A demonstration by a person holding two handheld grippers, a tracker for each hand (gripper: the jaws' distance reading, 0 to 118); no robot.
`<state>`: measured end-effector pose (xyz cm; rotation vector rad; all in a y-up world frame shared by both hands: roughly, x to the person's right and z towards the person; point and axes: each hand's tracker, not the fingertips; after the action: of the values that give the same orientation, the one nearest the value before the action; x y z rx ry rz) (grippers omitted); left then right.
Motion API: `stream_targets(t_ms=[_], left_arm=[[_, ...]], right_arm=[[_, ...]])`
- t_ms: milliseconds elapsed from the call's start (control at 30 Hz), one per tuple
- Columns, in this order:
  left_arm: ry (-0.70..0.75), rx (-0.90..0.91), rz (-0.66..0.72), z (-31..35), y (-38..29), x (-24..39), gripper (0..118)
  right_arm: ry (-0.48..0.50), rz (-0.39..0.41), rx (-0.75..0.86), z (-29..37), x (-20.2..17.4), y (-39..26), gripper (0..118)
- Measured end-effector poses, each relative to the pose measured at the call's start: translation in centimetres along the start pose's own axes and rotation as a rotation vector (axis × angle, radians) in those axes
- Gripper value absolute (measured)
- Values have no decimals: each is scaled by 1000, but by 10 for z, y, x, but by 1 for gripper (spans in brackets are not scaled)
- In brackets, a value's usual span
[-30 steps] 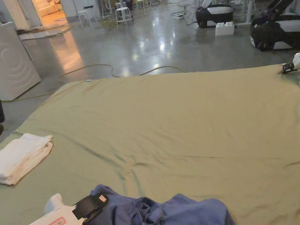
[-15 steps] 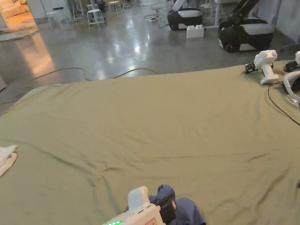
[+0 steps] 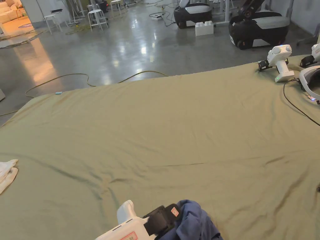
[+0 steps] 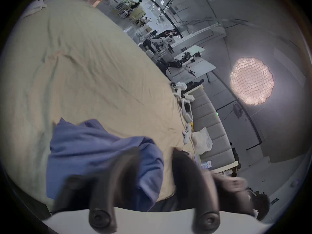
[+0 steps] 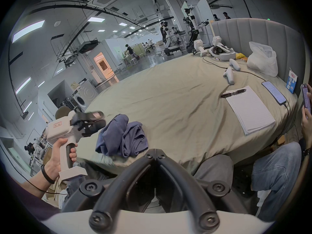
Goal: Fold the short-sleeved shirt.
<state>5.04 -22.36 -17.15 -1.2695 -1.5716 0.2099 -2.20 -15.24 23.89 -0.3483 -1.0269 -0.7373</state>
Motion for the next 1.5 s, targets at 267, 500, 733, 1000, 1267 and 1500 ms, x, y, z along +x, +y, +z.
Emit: stream_targets(t_ms=[267,500,733,1000,1267,1500], left_arm=[[112,-270,-64,-88,-51,-7,2],[-24,-129,3,-24,-15,4,32],[40,34,-65,84,19,-16,96],[88,-7,102,99,11,-73,96],[-7,-159,178,28,24,-91,77],[95,-200,97,5,28,-80,25]], right_arm=[[21,18,-17,4,-18,2,0],[101,104,-101,-35,-25,4,0],[272,98,-150,-145,-50,42,0],[188,213,-343,-275,-36,18,0],[97,227,-418,-275,-50,27,0],[128,126,-350,-248,-42,29,0]])
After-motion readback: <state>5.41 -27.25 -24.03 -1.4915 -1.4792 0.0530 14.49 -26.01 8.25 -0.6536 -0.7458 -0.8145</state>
